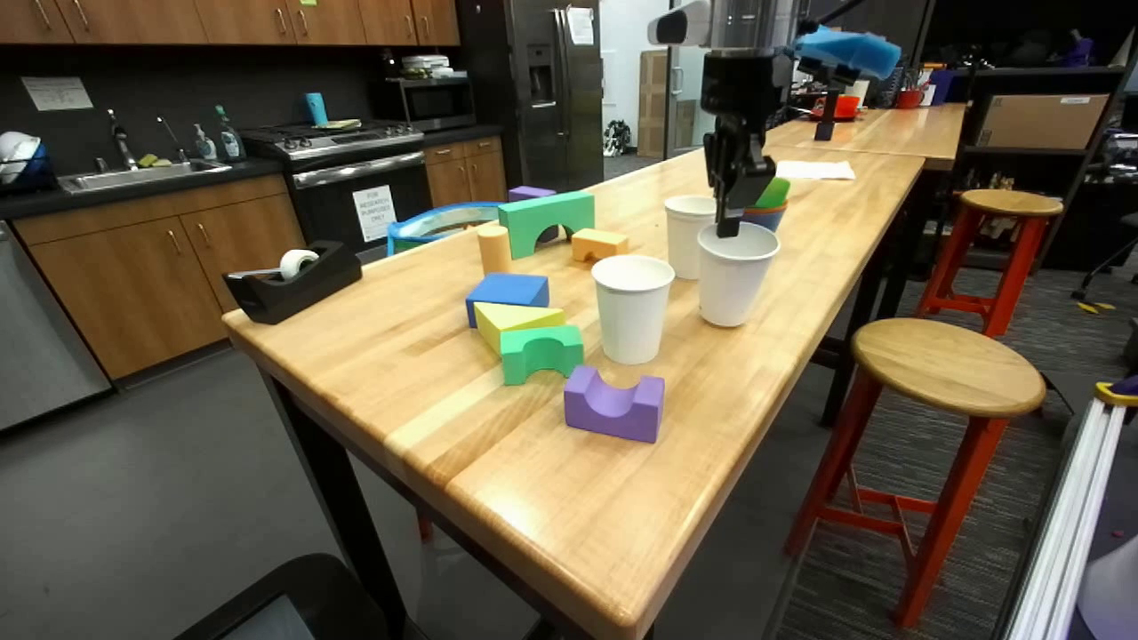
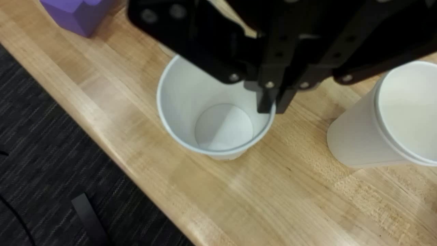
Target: Stack up the paper cups
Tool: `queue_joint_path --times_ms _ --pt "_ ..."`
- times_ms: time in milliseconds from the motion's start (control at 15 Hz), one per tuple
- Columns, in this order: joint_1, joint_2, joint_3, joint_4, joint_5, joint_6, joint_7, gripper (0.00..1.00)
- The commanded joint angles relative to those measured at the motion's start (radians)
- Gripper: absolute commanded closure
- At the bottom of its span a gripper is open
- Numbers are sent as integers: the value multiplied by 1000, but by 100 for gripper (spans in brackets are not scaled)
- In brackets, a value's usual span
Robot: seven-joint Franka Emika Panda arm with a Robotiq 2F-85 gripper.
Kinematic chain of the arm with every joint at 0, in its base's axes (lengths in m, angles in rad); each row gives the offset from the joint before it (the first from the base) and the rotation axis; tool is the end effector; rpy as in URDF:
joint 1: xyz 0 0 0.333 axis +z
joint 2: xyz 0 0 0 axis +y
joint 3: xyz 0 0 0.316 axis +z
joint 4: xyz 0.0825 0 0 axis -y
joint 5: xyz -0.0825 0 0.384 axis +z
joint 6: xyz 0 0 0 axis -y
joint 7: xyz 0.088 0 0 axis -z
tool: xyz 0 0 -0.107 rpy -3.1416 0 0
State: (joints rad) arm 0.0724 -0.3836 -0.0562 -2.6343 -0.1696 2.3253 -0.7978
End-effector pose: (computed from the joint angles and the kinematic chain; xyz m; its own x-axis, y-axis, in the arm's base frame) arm 0.4046 0.0042 0.3794 0.6000 0.7994 -0.0310 0.7958 -0.5923 0.1264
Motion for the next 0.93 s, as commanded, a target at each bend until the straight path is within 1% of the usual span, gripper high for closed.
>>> queue_joint_path --times_ms 0,200,400,867 --pt "32 -48 -11 36 39 -75 -45 99" --pt "46 -79 -28 80 85 -131 -89 99" --pt "31 -101 -46 139 115 -156 -100 99" --pt "5 -49 -134 281 177 -180 -106 99"
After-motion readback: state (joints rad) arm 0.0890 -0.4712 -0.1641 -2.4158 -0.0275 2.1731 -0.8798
